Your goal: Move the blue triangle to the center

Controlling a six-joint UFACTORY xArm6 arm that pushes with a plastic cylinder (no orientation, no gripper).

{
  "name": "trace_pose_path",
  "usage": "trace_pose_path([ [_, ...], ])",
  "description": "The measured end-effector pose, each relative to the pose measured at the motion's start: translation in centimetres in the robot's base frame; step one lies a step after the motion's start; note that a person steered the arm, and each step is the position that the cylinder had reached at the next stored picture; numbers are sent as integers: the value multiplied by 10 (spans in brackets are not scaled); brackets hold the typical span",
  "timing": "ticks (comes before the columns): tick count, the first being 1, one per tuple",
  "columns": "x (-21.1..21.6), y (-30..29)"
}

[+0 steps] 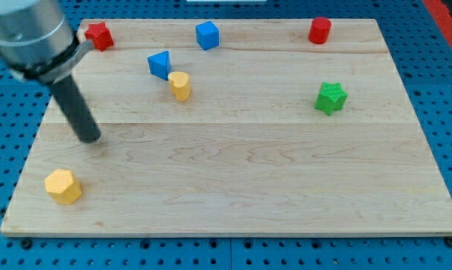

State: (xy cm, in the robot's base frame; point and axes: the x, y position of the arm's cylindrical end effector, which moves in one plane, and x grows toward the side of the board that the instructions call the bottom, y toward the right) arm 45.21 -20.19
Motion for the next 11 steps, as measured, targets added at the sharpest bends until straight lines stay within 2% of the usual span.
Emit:
trace_pose_path([
  [3,-133,16],
  [4,-146,54],
  [5,-133,124],
  [6,-99,185],
  [10,-114,197],
  [11,-110,235],
])
